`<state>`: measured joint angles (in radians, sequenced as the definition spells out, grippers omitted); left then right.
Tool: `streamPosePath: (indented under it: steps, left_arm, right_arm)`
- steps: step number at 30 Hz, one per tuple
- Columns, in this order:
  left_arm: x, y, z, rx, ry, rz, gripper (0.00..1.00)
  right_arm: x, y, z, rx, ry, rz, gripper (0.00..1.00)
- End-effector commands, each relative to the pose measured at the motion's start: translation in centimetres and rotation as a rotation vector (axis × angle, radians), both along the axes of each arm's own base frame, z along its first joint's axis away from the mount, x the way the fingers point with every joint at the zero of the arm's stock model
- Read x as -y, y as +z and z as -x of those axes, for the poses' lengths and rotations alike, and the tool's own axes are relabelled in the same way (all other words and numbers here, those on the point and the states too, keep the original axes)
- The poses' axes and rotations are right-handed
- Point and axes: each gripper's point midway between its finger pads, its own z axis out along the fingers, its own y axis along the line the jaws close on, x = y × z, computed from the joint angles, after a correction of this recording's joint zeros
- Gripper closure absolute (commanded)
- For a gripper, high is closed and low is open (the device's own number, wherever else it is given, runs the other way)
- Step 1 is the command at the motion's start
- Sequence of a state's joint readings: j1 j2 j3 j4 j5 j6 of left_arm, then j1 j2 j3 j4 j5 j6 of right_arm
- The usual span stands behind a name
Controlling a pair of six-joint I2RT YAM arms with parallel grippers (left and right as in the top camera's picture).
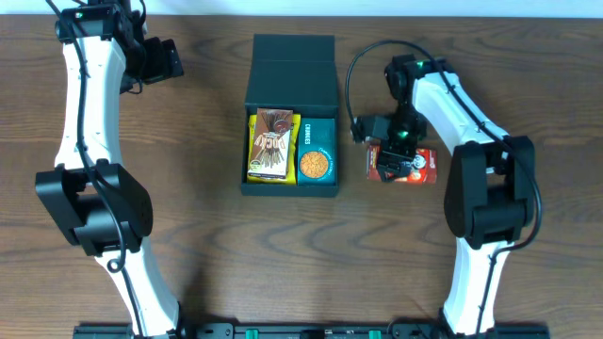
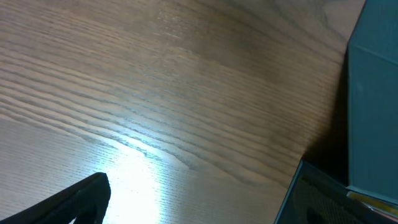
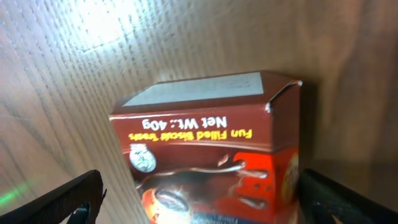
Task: Pack container
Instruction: 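Lower the right gripper onto the red biscuit box and grasp it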
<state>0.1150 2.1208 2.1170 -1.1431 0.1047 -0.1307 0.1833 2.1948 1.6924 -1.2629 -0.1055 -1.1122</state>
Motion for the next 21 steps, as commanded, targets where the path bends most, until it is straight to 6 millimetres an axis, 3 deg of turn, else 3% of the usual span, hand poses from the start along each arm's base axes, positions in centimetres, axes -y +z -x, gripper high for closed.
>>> streamPosePath:
  steps: [1, 6, 13, 21]
  left_arm:
    - [-0.2, -0.3, 0.1, -0.005, 0.01, -0.001, 0.05]
    - [-0.2, -0.2, -0.1, 0.002, 0.01, -0.001, 0.04]
    - [-0.2, -0.2, -0.1, 0.002, 0.01, -0.002, 0.05]
    - [-0.2, -0.1, -0.2, 0.008, 0.01, -0.002, 0.05]
  right_arm:
    - [-0.2, -0.1, 0.1, -0.002, 0.008, -0.025, 0.01]
    - [-0.3, -0.4, -0.5, 0.023, -0.002, -0.028, 0.01]
    - [-0.9, -0.3, 0.8, -0.025, 0.015, -0.03, 0.01]
    - [-1.0, -1.3, 1.0, -0.019, 0.022, -0.032, 0.01]
